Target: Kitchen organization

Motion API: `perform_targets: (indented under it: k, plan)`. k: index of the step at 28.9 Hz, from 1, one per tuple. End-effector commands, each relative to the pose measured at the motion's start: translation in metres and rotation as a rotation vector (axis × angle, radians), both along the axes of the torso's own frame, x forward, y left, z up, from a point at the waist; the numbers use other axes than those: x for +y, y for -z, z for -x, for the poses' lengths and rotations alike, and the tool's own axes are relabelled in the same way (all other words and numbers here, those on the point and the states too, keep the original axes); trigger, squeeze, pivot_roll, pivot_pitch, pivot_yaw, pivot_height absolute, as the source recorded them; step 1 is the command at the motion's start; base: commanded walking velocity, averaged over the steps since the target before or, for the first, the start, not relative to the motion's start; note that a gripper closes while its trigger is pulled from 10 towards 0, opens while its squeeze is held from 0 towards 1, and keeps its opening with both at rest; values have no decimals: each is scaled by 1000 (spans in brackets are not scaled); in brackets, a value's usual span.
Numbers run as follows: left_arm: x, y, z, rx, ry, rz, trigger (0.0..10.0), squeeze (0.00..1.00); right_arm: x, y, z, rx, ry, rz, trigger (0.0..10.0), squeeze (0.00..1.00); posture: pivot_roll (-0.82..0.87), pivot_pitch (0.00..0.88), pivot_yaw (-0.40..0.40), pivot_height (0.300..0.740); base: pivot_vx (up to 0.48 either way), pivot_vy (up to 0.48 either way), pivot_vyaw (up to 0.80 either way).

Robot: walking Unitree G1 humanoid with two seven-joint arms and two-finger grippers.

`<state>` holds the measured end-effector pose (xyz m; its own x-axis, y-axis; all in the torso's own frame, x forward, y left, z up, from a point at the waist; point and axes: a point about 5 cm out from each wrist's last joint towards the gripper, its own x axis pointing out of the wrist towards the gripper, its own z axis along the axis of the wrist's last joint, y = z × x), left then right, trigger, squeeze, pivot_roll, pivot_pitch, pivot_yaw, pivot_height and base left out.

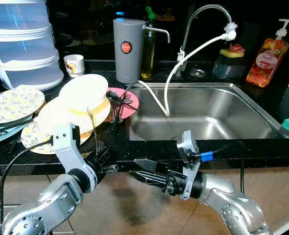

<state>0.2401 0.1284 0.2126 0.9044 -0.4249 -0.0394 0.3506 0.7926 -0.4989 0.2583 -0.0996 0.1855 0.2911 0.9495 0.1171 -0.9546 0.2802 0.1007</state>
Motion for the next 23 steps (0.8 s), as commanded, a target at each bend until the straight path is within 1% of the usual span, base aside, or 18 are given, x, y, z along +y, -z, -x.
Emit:
perform_targets:
  k: [1, 2, 3, 4, 5, 8, 10, 11, 12, 13, 14, 15, 16, 17, 18, 19, 22, 23]
  plan:
    - [-11, -20, 7, -154, 88, -20, 0, 0, -3, 0, 0, -1, 1, -2, 10000, 0, 53, 22, -12, 740, 0, 0, 0]
    - [-19, -28, 13, -224, 157, -12, 0, 0, -2, 0, 0, 1, -7, -4, 10000, 0, 53, 22, -12, 740, 0, 0, 0]
    - [-24, -31, 17, -262, 203, -11, 0, 0, -2, 0, 1, 2, -13, -4, 10000, 0, 53, 22, -12, 740, 0, 0, 0]
    - [-24, -31, 17, -262, 203, -11, 0, 0, -2, 0, 1, 2, -13, -4, 10000, 0, 53, 22, -12, 740, 0, 0, 0]
    - [-30, -32, 23, -286, 262, -9, 0, 0, -1, 1, 2, 3, -25, -3, 10000, 0, 54, 17, -9, 740, 0, 0, 0]
    - [-32, -31, 24, -285, 273, -15, 0, 0, -1, 1, 3, 3, -28, -2, 10000, 0, 54, 17, -9, 740, 0, 0, 0]
    - [-33, -29, 24, -283, 277, -33, 0, 0, -1, 1, 3, 3, -27, -3, 10000, 0, 54, 17, -9, 740, 0, 0, 0]
    - [-33, -25, 21, -278, 273, -101, 0, 0, 0, -1, 1, -1, -5, -22, 10000, 0, 54, 17, -9, 740, 0, 0, 0]
    - [-31, -16, 14, -284, 255, -241, 0, 0, 0, -6, -6, -1, 51, -56, 10000, 0, 54, 17, -9, 740, 0, 0, 0]
    - [-25, -8, 3, -279, 218, -357, 0, 0, 2, -11, -17, 16, 139, -96, 10000, 0, 54, 9, -12, 740, 0, 0, 0]
    - [-25, -8, 3, -279, 218, -357, 0, 0, 2, -11, -17, 16, 139, -96, 10000, 0, 54, 9, -12, 740, 0, 0, 0]
    - [-19, -3, -6, -284, 176, -433, 0, 0, 3, -14, -26, 42, 205, -135, 10000, 573, 50, 7, -10, 740, 0, 0, 0]
    - [-19, -3, -6, -284, 176, -433, 0, 0, 3, -14, -26, 42, 205, -135, 10000, 573, 50, 7, -10, 740, 0, 0, 0]
    - [-13, -2, -15, -307, 154, -487, 0, 0, 5, -18, -34, 71, 275, -180, 10000, 1000, 48, 0, -8, 740, 0, 0, 0]
    - [-10, -2, -20, -324, 145, -509, 0, 0, 6, -20, -39, 90, 312, -207, 10000, 1000, 48, 0, -8, 740, 0, 0, 0]
    - [-8, -4, -25, -350, 150, -512, 0, 0, 8, -25, -42, 92, 338, -239, 10000, 1000, 46, 0, -4, 740, 0, 0, 0]
    - [-8, -6, -29, -368, 162, -502, 0, 0, 10, -29, -44, 92, 350, -268, 10000, 1000, 45, 0, -2, 740, 0, 0, 0]
    - [-11, -8, -31, -419, 230, -460, 0, 0, 17, -37, -46, 96, 348, -319, 10000, 1000, 39, 0, 5, 740, 0, 0, 0]
